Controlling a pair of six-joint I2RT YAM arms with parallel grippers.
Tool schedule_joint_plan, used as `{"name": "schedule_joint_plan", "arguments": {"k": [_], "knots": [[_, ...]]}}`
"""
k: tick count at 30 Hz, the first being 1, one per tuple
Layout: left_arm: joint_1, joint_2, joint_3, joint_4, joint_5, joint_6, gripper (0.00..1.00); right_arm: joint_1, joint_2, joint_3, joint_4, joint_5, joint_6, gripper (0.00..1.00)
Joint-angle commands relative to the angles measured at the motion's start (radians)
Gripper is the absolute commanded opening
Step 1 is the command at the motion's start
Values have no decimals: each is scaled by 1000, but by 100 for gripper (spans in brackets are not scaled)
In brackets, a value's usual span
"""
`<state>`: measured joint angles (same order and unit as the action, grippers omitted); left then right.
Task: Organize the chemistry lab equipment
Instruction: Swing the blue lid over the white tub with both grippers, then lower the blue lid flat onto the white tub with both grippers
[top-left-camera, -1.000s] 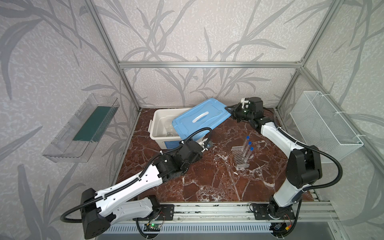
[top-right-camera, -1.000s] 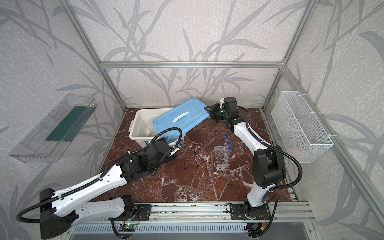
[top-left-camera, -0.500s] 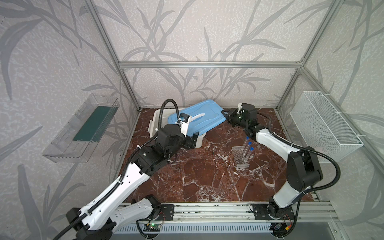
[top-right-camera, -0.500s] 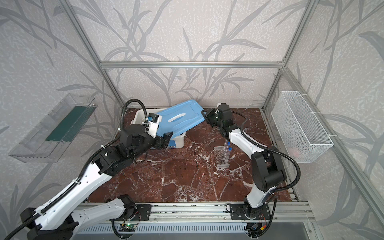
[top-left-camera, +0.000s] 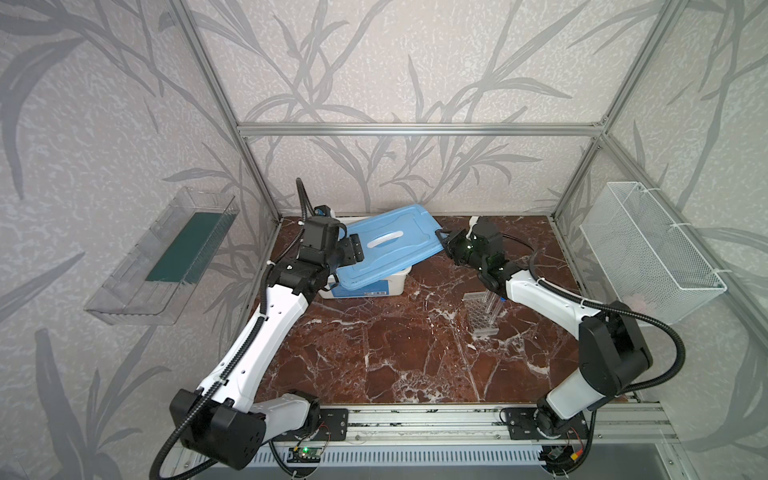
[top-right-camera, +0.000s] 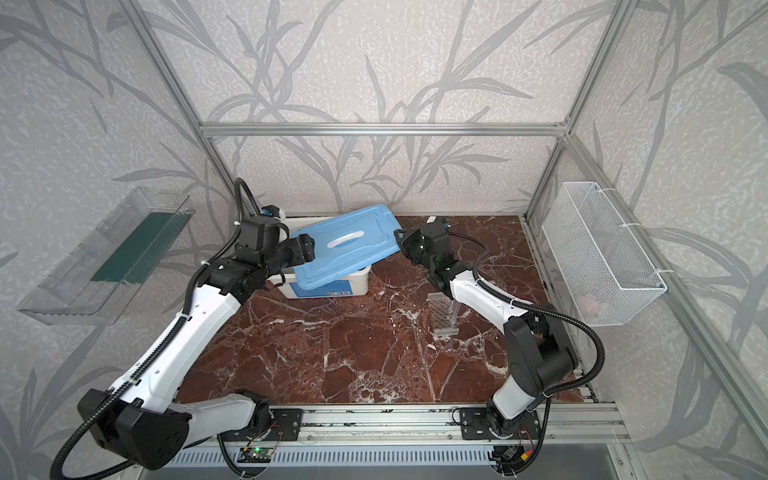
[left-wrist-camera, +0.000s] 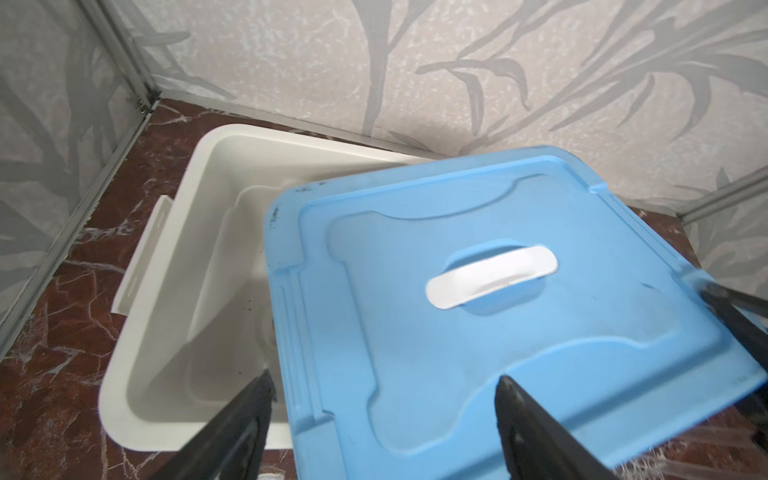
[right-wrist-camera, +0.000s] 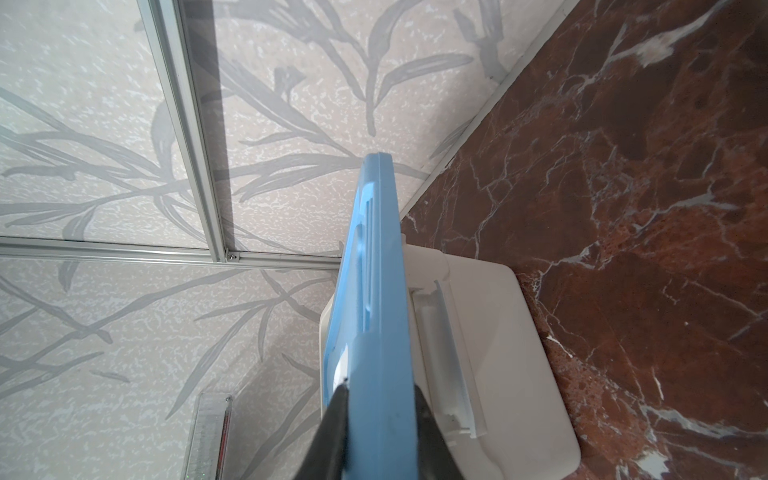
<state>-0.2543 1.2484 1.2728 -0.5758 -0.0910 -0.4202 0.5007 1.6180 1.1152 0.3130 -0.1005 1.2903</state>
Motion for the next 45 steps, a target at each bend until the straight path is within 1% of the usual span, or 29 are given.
{"name": "schedule_joint_plan", "arguments": {"k": [1,4,6,8,11,14,16,21,25,28,33,36,41,45], "knots": [[62,43,-2,9,-7,3,86,26,33,-34,-57,54,-110,17],[103,99,-9,8,-29,33,86,30,52,-35,-49,49,-100,18],[104,116,-16,-6,-95,38,86,34,59,-32,-50,54,-99,19],[107,130,-26,7,-112,46,84,39,68,-26,-59,58,-106,19],[118,173,-3,1,-135,48,83,43,81,-21,-62,55,-108,22],[137,214,18,3,-172,51,85,45,83,-19,-65,44,-113,24],[158,224,26,10,-173,52,86,47,83,-14,-82,41,-124,26],[224,288,75,2,-120,38,86,54,83,4,-105,15,-143,28],[230,313,83,18,-121,54,86,66,114,24,-127,-2,-164,30],[242,328,91,36,-83,63,92,79,118,32,-138,-2,-175,33],[265,362,109,51,28,48,99,98,138,61,-163,-28,-193,34],[282,376,101,69,80,29,99,107,153,75,-175,-43,-202,34],[286,378,107,56,81,18,99,133,185,139,-229,-70,-243,36],[290,376,101,62,107,11,95,158,212,180,-266,-81,-268,37]]}}
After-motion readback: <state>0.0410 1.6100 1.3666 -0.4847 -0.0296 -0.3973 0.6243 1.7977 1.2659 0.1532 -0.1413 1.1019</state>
